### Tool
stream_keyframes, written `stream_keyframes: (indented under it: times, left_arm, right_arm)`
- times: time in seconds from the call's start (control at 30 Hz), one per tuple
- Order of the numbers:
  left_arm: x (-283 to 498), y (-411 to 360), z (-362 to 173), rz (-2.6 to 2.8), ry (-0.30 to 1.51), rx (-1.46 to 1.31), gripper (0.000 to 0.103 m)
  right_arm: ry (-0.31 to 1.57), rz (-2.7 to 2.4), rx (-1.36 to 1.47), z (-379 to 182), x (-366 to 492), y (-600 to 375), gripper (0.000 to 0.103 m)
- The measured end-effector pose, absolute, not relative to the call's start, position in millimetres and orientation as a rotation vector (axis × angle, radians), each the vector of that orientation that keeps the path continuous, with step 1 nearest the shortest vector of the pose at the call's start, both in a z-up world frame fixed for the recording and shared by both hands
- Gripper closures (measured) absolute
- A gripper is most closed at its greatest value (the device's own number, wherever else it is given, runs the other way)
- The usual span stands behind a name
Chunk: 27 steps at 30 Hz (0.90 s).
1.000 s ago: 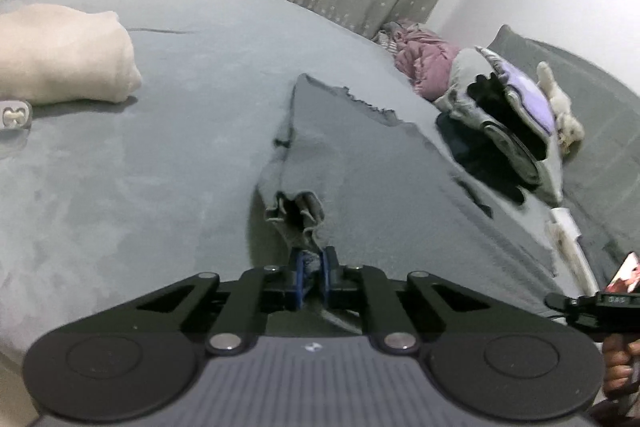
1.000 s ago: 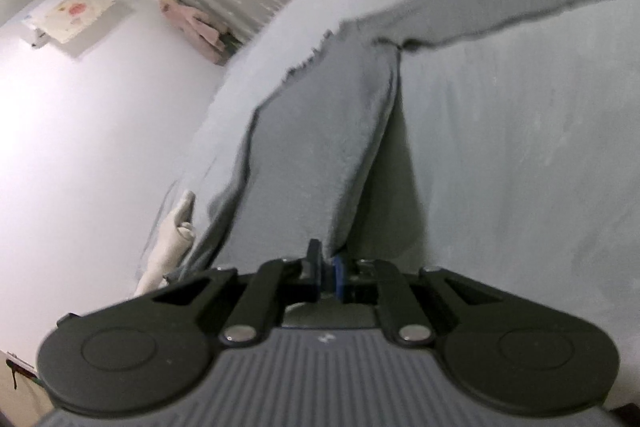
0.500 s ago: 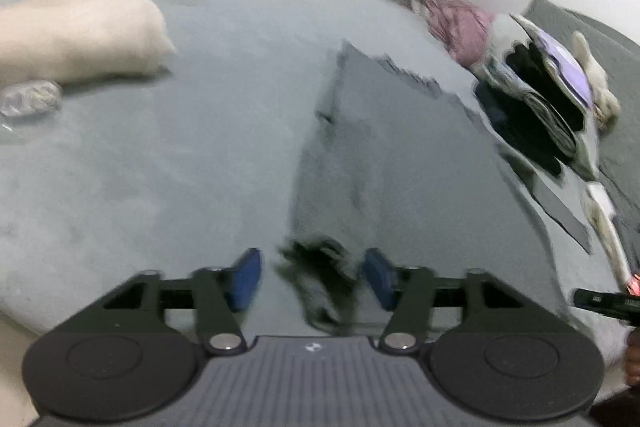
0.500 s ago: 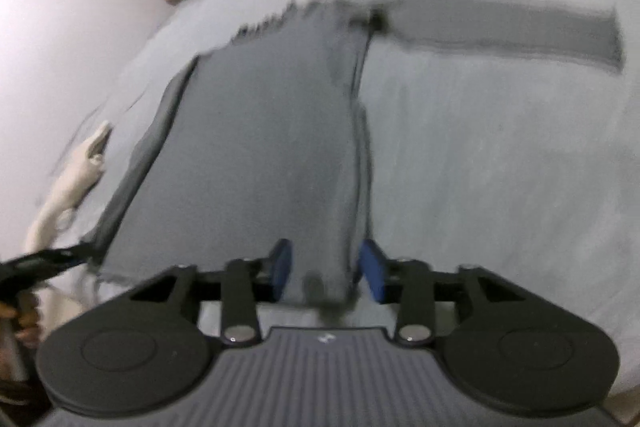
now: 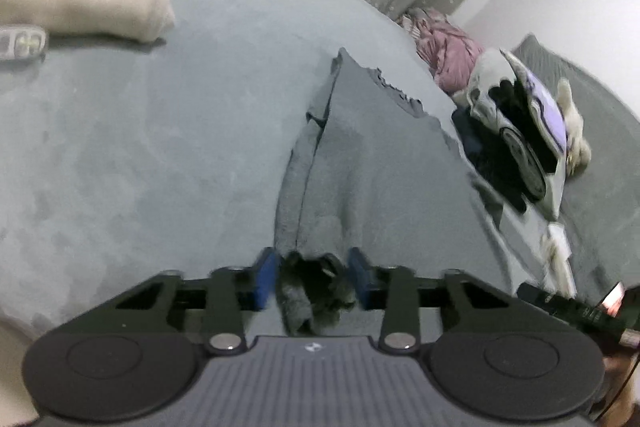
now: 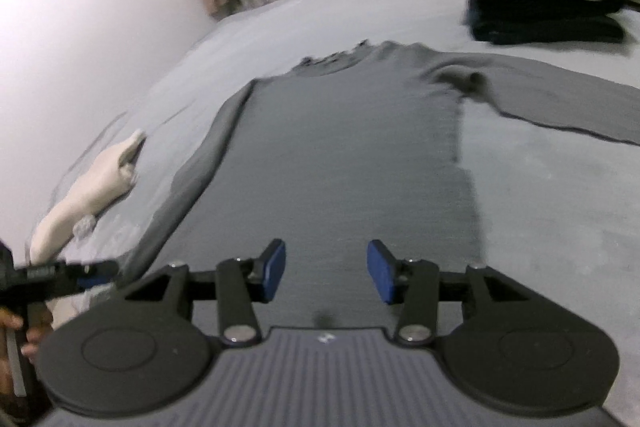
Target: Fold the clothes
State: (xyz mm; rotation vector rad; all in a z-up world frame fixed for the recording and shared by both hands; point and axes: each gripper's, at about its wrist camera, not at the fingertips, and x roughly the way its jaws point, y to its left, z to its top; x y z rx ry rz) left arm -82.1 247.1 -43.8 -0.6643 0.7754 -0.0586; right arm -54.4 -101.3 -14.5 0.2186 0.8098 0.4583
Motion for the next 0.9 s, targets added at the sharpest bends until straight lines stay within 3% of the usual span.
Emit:
stream_keyframes:
  times: [0.43, 0.63, 0.9]
  left_arm:
    - [-79.7, 265.3, 37.8, 0.243, 0.471, -0.407, 0.097]
    - [-59.7, 269.7, 35.8, 0.355, 0.57, -0.312, 0.097]
    - [-52.3, 240.3, -13.9, -0.01, 0.663, -0.381, 0.097]
  right_arm:
    - [0.843, 0.537, 0.201, -15.6, -34.4, -49.2, 0.052]
    - [0.844, 0.548, 0.212, 5.6, 19.2, -9.8, 0.052]
    - [0.807, 0.588, 0.109, 38.1, 118.3, 90.0, 0.055]
